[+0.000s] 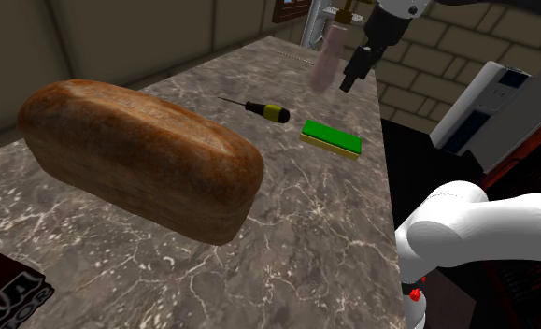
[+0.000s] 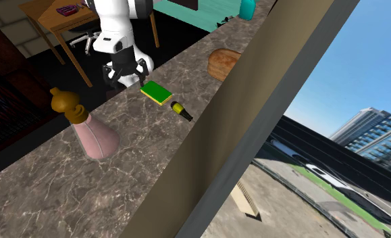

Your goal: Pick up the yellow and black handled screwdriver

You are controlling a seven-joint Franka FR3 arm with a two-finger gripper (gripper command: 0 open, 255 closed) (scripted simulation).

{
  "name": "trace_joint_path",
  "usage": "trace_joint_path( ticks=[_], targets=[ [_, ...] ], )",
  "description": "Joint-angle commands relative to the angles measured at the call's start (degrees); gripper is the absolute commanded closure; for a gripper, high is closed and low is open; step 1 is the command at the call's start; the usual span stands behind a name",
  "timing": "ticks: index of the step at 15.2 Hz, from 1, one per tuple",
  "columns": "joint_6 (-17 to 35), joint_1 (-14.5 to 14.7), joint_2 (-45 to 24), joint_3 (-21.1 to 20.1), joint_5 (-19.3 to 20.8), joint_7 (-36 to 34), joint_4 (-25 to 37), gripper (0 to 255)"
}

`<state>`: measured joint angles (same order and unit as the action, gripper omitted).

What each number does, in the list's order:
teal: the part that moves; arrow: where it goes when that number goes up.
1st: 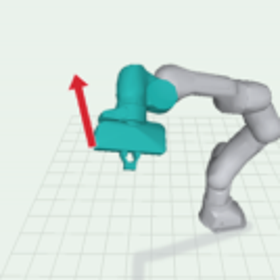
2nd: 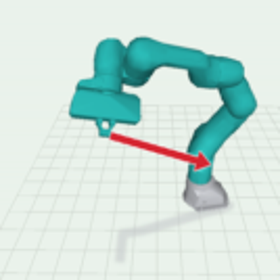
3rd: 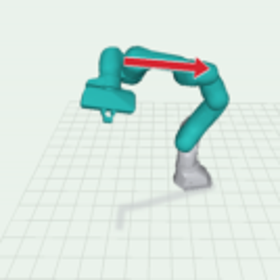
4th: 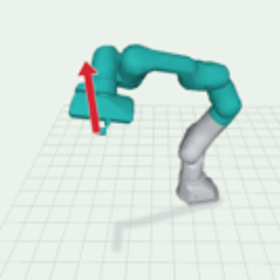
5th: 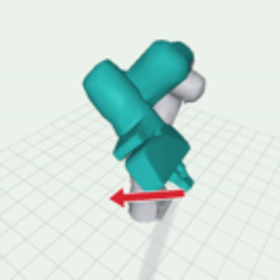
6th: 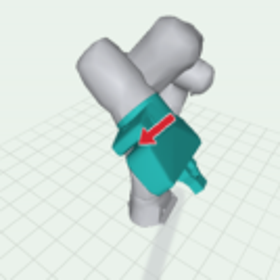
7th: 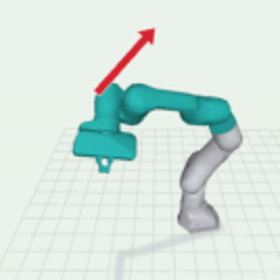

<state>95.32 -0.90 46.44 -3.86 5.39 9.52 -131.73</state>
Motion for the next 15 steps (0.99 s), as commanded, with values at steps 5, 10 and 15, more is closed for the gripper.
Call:
trace_joint_path(
  ticks=[5,10,15],
  targets=[
    [-1.45,1.58,-10.11,-3.19,-1.02,-0.28,6.72,0],
    [-4.32,3.25,-22.62,-7.25,-1.48,-0.83,16.02,0],
    [-8.35,5.08,-35.29,-11.33,-0.88,-1.79,26.42,0]
  ],
)
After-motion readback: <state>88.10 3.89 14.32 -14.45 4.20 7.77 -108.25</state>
